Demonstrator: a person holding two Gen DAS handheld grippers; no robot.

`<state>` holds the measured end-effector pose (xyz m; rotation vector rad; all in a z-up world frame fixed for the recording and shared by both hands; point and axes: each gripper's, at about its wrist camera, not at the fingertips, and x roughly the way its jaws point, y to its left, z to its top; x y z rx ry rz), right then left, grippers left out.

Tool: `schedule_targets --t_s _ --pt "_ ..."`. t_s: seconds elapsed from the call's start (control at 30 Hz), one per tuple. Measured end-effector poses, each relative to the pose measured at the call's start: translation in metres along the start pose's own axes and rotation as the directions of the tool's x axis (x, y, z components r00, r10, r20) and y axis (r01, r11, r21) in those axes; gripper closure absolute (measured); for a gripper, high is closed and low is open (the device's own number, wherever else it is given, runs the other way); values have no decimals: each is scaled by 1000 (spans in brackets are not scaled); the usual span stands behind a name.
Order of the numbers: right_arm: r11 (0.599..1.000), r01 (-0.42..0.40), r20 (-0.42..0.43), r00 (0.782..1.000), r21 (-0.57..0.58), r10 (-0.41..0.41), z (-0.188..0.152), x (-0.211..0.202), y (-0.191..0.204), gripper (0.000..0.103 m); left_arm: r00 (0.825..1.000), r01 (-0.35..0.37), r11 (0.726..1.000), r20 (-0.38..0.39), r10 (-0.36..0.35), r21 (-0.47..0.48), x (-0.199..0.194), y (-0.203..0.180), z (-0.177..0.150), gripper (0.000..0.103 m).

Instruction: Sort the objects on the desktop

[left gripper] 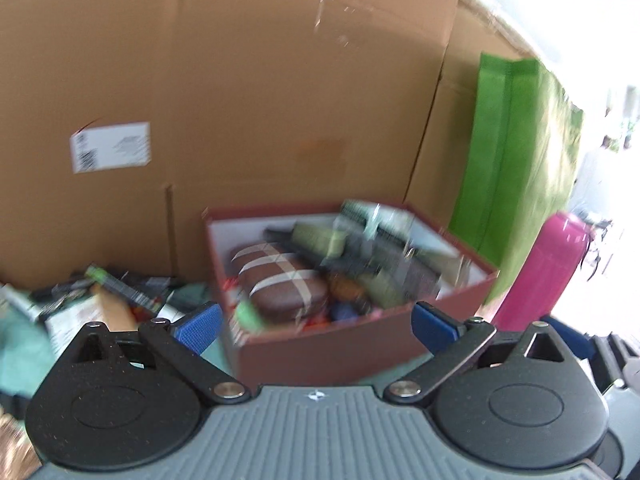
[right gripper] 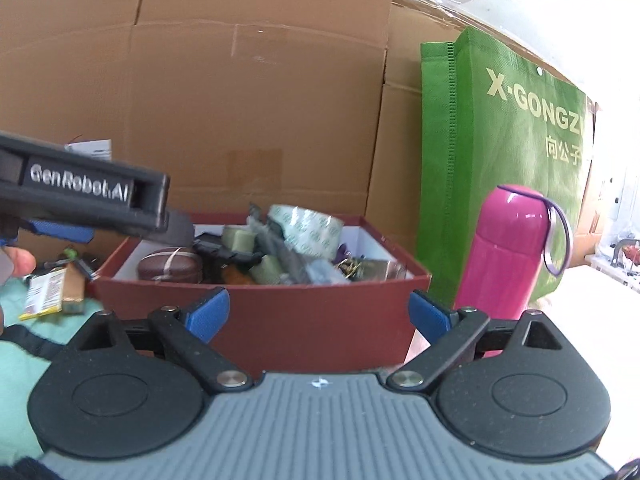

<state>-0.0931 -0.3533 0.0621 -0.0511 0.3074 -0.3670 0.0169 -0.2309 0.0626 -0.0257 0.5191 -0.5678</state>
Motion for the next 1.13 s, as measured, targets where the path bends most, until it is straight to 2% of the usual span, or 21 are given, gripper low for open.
schedule_targets --t_s 0.17,0.43,0.6,0.9,1.13 --pt "1000 1 -20 1000 -7 -1 -8 -21 11 9 999 -33 999 -10 33 -18 -23 7 -19 0" --pt "1000 20 -90 996 0 -20 -19 -37 22 9 996 -82 997 -31 83 13 -43 6 -35 0" --pt "999 34 -156 987 -19 -36 -26 -39 29 9 995 -86 996 -47 87 17 -48 7 -41 0" --pt "998 64 -187 980 -19 -67 -31 -40 34 9 996 -70 996 -59 73 54 -54 5 -48 0" --pt "998 57 -193 979 -20 -59 -34 -40 37 9 997 -60 996 -53 64 66 -54 5 -50 0"
